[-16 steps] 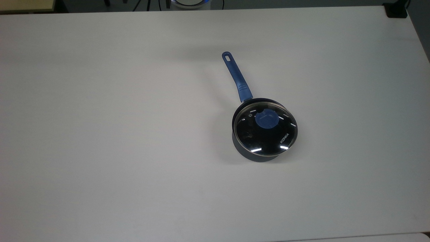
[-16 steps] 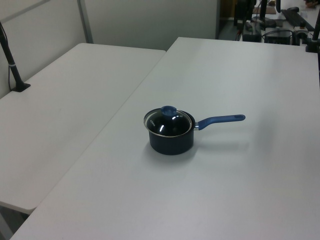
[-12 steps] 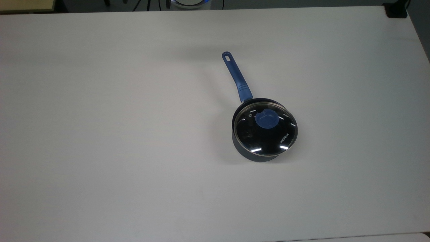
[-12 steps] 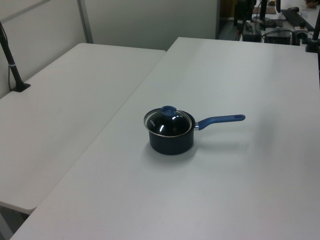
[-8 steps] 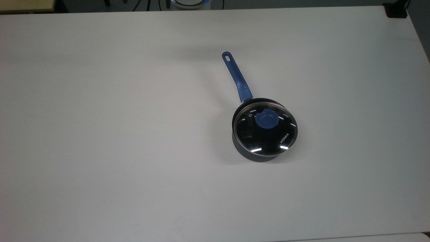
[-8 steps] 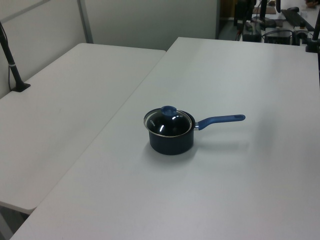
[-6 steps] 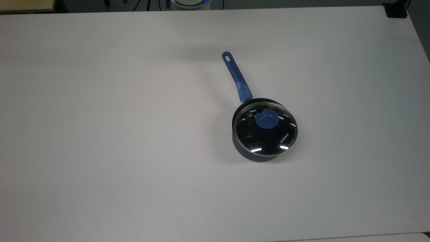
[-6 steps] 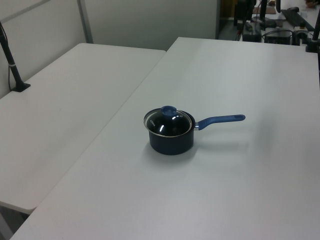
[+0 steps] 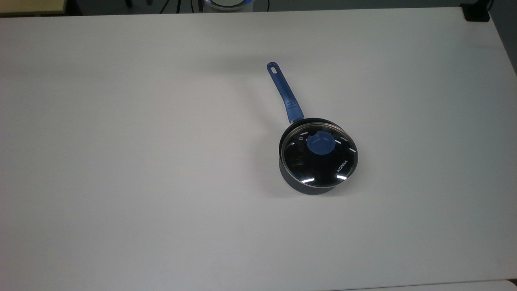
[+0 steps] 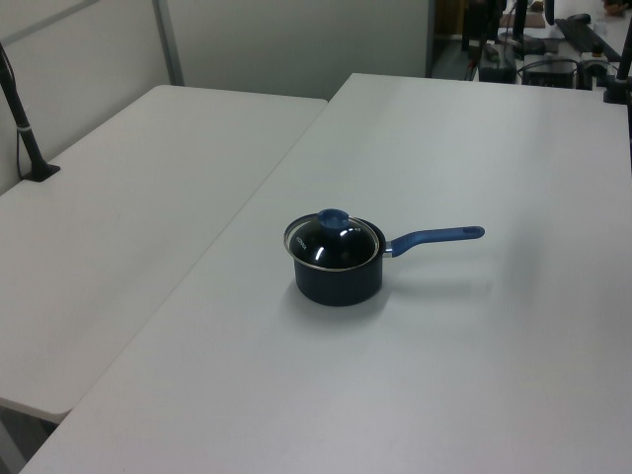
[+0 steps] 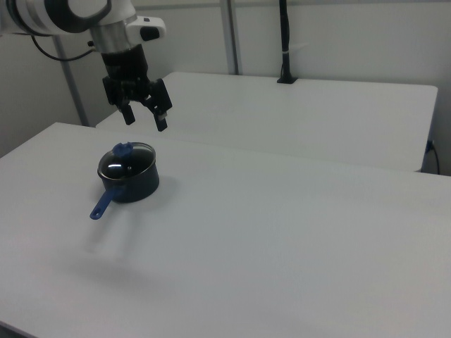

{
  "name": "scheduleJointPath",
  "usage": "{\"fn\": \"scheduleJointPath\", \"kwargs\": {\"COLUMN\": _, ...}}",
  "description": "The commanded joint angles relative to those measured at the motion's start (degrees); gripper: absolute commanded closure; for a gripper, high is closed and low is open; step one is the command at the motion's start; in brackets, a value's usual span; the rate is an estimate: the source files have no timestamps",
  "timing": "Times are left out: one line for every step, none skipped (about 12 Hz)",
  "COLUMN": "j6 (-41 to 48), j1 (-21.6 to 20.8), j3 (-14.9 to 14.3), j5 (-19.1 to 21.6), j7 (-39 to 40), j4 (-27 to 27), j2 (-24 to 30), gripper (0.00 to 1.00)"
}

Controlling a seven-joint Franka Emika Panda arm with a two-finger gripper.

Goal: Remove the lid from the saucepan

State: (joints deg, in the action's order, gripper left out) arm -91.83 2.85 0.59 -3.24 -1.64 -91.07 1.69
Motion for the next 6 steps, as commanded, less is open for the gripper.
{"fn": "scheduleJointPath", "kwargs": {"j6": -3.09, "j1": -0.91, "j3": 0.20, "j5": 1.04, "j7": -1.16, "j4": -1.30, "j2": -0.81, "gripper": 0.00}}
{"fn": "scheduleJointPath", "kwargs": {"j6": -3.18, "j1": -1.09, "j3": 0.38, "j5": 1.48, "j7": -3.79, "j4": -1.22, "j2": -1.33, "gripper": 0.00}}
{"fn": "scheduleJointPath", "kwargs": {"j6": -3.36, "j1": -1.26, "j3": 0.47, "j5": 4.09, "j7": -5.64, "j4": -0.87, "j2": -2.73, "gripper": 0.00}}
{"fn": "scheduleJointPath", "kwargs": {"j6": -4.93, "j1": -1.79, "j3": 0.47, "j5": 7.16, "j7": -6.01, "j4": 0.62, "j2": -3.87, "gripper": 0.00}}
{"fn": "scheduleJointPath", "kwargs": {"j6": -7.38, "j1": -4.32, "j3": 0.47, "j5": 7.54, "j7": -7.75, "j4": 0.98, "j2": -4.93, "gripper": 0.00}}
{"fn": "scheduleJointPath", "kwargs": {"j6": -10.53, "j1": -7.21, "j3": 0.47, "j5": 7.37, "j7": -12.99, "j4": 0.98, "j2": -6.16, "gripper": 0.00}}
